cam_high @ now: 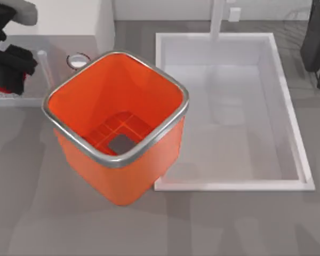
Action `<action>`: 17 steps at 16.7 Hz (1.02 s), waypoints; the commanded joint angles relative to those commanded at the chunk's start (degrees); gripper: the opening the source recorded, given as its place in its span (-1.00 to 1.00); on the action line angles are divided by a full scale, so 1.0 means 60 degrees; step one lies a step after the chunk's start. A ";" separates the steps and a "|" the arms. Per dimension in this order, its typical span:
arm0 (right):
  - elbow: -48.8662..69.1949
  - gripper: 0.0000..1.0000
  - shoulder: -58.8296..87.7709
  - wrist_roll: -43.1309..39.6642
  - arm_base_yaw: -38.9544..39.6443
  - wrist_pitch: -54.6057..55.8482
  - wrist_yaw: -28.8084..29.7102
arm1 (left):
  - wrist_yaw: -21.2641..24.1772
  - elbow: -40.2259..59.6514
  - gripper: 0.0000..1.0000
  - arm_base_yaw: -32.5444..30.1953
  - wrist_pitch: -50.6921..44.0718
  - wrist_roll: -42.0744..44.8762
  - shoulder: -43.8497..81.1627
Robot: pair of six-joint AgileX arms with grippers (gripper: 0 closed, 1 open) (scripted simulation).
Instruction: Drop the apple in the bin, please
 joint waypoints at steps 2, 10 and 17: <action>0.0000 1.00 0.0000 0.0000 0.0000 0.0000 0.0000 | 0.0241 0.0316 -1.00 -0.0676 -0.0016 -0.2231 0.0131; 0.0000 1.00 0.0000 0.0000 0.0000 0.0000 0.0000 | 0.0517 0.1736 -1.00 -0.3202 -0.0513 -1.3442 0.1281; 0.0000 1.00 0.0000 0.0000 0.0000 0.0000 0.0000 | -0.0888 0.3209 -1.00 -0.4484 -0.1116 -2.1084 0.2446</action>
